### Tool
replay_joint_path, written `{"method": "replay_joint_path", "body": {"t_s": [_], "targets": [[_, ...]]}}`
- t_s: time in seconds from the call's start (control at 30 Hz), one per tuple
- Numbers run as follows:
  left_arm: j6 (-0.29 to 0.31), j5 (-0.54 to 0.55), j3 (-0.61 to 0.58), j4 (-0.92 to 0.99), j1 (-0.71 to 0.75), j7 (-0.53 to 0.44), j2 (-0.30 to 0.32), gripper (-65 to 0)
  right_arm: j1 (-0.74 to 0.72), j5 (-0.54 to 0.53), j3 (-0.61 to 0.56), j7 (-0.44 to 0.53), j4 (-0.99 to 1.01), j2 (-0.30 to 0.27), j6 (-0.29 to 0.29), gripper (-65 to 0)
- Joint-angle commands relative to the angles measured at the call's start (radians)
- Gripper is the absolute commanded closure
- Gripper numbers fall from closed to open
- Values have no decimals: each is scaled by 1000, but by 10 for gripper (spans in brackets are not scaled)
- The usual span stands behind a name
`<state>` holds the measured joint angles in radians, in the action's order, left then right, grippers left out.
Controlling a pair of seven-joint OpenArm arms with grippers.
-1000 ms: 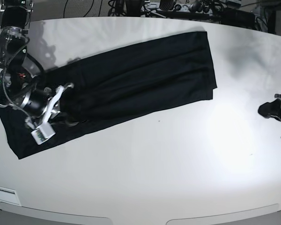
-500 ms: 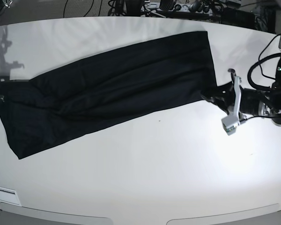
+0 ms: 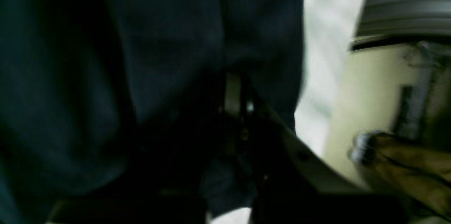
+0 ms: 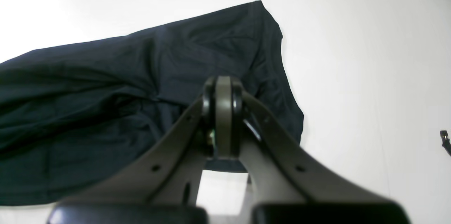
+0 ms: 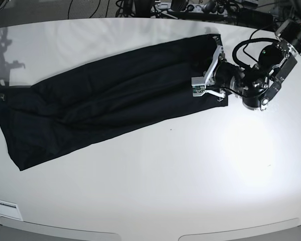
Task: Fold the T-shirt properly
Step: 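Grasp the strip's hem end with the left gripper and pull it straight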
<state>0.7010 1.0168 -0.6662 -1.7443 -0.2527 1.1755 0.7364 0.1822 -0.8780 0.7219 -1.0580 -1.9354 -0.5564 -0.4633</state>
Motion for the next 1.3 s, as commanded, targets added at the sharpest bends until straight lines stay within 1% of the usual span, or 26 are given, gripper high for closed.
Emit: {"method": "replay_joint_path", "body": {"t_s": [0.0, 0.1, 0.23, 0.47, 0.6, 0.73, 0.83, 0.87, 0.93, 1.0, 1.07, 1.17, 1.27], "targets": [[-3, -95, -10, 2, -8, 13, 13, 0, -10, -11, 8, 26, -12, -23, -1, 0], [-3, -186, -31, 19, -9, -28, 22, 0, -10, -6, 9, 26, -12, -23, -1, 0], [-3, -269, -33, 59, -11, -79, 54, 0, -10, -8, 9, 26, -12, -24, -1, 0], [-3, -378, -33, 117, -11, -162, 126, 0, -11, -12, 9, 27, -12, -24, -1, 0], [-3, -471, -33, 133, -14, -212, 134, 0, -11, -12, 9, 27, -12, -24, 0, 0], [-53, -576, -33, 154, -34, -283, 133, 0, -11, -16, 9, 27, -12, -24, 0, 0], [-100, -633, -33, 169, -61, -285, 135, 0, -11, -15, 9, 26, -12, -24, 0, 0], [-115, -636, -33, 172, -71, -285, 138, 0, -11, -16, 9, 27, -12, -24, 0, 0], [-126, -617, -33, 171, -92, -283, 147, 0, -11, -23, 9, 26, -13, -24, 0, 0], [-126, -541, -33, 171, -116, -258, 155, 0, -11, -35, 9, 26, -13, -23, 0, 0], [-125, -435, -33, 165, -137, -222, 162, 0, -11, -34, 9, 26, -13, -24, 0, 0], [-97, -287, -33, 145, -160, -172, 170, 0, -11, -34, 9, 26, -13, -24, -1, 0], [-92, -213, -30, 106, -167, -146, 180, 0, -10, -34, 9, 26, -13, -24, 0, 0]]}}
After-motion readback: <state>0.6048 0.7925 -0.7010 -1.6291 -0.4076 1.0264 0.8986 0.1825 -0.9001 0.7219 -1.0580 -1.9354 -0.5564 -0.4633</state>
